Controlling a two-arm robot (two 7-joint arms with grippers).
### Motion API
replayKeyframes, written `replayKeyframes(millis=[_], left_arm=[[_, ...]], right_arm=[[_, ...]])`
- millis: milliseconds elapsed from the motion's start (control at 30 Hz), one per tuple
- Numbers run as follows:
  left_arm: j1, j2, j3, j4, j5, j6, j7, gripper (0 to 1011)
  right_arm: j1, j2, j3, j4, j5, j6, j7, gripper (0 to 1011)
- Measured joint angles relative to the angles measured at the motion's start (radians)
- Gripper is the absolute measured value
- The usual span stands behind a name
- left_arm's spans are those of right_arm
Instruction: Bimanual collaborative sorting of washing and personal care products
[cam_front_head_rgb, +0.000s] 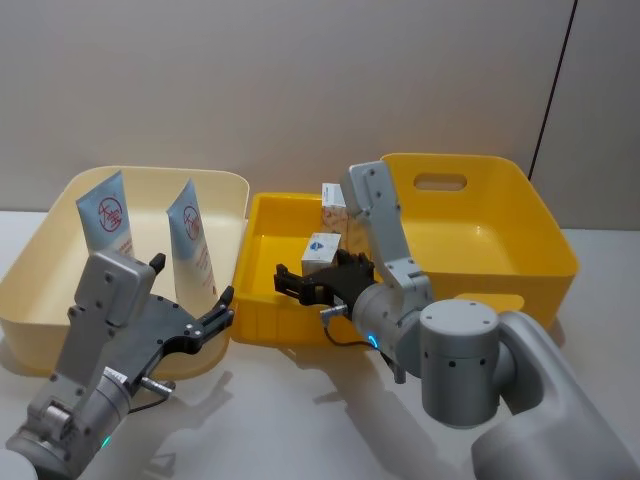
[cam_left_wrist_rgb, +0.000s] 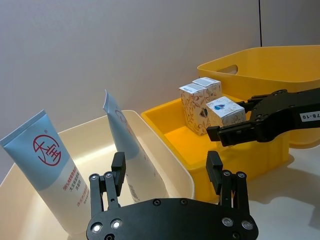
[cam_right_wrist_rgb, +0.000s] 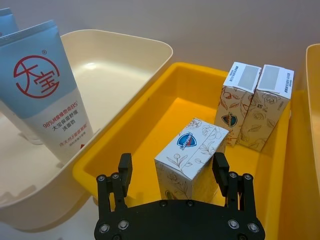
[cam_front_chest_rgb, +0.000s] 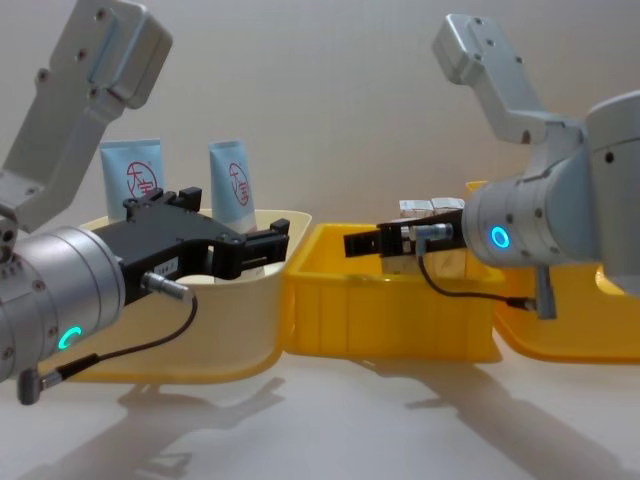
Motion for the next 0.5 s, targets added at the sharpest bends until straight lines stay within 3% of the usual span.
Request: replayKeyframes(millis=[500], left_arm=[[0.0, 0.0, 0.0, 0.0, 0.0, 0.0, 0.0, 1004]], right_arm=[[0.008, -0.017, -0.003, 0.03, -0.044, -0.038, -0.041, 1001]])
